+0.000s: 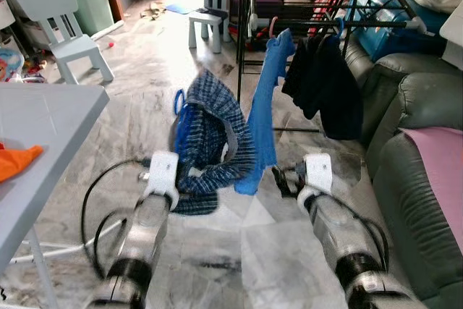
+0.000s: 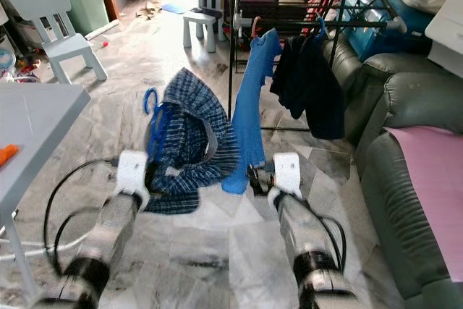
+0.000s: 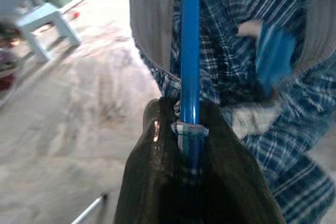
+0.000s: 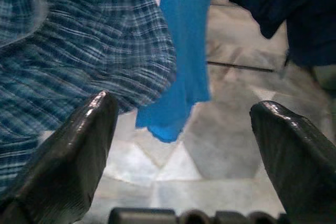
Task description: Hang hanger
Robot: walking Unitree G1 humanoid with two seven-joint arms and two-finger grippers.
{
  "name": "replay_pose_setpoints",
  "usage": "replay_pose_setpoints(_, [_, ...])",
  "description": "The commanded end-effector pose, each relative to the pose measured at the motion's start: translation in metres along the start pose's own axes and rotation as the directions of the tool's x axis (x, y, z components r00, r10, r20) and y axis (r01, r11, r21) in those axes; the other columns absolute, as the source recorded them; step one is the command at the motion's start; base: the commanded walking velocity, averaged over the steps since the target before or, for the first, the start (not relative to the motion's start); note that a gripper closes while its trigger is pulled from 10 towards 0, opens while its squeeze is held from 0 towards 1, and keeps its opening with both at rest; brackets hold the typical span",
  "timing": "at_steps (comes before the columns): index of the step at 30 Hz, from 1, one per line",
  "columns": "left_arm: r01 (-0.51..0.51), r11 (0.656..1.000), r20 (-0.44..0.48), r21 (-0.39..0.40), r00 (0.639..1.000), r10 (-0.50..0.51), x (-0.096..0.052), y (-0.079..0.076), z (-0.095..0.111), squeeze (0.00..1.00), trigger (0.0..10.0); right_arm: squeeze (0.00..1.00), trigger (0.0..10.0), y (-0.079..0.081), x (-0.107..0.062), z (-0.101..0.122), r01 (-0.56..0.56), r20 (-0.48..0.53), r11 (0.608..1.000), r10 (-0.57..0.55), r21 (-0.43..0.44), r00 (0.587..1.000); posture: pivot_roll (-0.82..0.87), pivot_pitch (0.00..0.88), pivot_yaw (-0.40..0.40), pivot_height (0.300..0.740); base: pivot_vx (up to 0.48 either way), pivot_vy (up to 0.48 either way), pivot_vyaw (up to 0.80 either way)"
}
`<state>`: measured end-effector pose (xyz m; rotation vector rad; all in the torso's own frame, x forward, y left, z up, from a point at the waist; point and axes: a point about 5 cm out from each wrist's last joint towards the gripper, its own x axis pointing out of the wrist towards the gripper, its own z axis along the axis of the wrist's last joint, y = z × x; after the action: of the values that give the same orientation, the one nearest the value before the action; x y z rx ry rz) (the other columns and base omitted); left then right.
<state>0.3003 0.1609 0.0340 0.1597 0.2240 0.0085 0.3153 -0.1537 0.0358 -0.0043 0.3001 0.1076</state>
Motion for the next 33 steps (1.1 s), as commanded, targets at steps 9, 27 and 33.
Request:
replay_pose_setpoints(9, [0.092,0.989,0.198,0.114,0.974,-0.113,-0.014,0.004,0.037,0.0,10.0,0.0,10.0,-0.015,-0.008,0.039,0.041,0.182,0.995,-0.023,-0.096,0.983,0.09,0.014,-0.034,0.74,0.0,0.0,0.0])
replay_pose_setpoints(27, [0.43,0.887,0.146,0.165,0.879,-0.454,-0.033,-0.033,0.038,0.0,10.0,0.0,10.0,-0.002,-0.023,0.036,-0.043,0.175,0.983,0.075,-0.179,0.982,0.08,0.037,-0.026,0.74,0.0,0.0,0.0])
replay_pose_setpoints(33, [0.405,0.901,0.143,0.156,0.893,-0.426,-0.026,-0.025,0.042,0.0,10.0,0.0,10.0,-0.013,-0.017,0.042,0.001,0.169,0.989,0.025,-0.15,0.985,0.08,0.034,-0.025,0.74,0.0,0.0,0.0])
